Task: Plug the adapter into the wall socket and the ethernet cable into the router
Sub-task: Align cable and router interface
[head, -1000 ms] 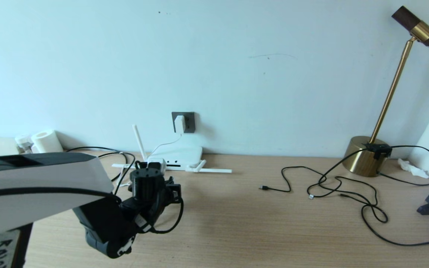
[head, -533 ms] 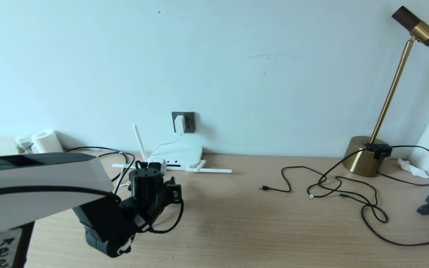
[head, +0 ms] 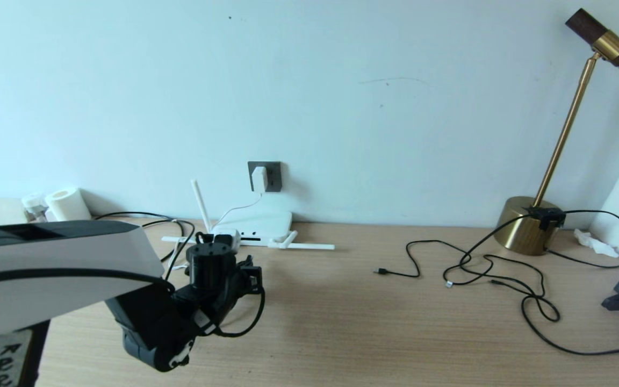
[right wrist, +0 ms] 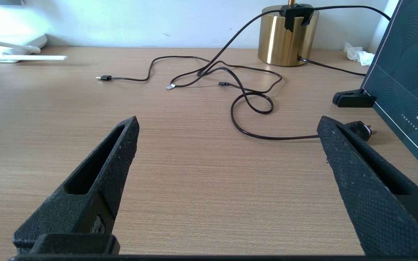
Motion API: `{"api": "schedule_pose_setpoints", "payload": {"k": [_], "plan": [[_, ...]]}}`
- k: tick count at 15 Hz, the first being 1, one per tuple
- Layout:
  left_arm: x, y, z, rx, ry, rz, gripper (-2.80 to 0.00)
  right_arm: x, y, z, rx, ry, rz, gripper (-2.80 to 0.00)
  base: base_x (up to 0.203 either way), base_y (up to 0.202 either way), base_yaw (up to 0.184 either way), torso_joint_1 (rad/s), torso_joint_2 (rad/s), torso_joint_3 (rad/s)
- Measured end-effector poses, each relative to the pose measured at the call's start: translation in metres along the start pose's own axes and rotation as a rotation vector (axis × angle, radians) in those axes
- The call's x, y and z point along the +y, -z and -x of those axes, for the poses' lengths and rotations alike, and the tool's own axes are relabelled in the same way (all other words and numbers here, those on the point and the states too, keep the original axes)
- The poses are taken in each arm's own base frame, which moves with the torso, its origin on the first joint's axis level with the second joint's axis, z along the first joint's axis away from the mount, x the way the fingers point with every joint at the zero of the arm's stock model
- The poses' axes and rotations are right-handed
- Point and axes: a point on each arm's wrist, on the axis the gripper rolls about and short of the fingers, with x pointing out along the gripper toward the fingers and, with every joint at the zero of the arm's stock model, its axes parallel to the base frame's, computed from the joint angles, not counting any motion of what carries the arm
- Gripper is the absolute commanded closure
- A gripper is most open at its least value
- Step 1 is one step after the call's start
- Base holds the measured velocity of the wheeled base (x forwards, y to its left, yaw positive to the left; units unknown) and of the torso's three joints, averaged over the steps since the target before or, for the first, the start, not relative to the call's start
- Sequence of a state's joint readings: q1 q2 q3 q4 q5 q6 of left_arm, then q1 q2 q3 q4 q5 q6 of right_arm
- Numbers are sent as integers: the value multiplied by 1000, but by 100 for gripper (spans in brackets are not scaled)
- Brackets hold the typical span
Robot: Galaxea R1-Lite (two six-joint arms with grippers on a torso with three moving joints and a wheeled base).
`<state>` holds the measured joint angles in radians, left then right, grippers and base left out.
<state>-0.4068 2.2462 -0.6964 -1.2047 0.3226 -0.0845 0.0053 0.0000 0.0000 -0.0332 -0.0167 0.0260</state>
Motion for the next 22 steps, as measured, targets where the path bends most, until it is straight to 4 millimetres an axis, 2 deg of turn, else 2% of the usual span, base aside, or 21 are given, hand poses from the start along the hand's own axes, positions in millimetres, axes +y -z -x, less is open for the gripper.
{"api": "schedule_pose_setpoints", "payload": {"k": [14,22], "plan": [[10,-19,-4,-51,68,30,0,0,0,0,0,0,0,-280,0,0,0,0,0,0],[9,-12,-11,-33,67,55,0,0,0,0,0,0,0,-280,0,0,0,0,0,0]]}}
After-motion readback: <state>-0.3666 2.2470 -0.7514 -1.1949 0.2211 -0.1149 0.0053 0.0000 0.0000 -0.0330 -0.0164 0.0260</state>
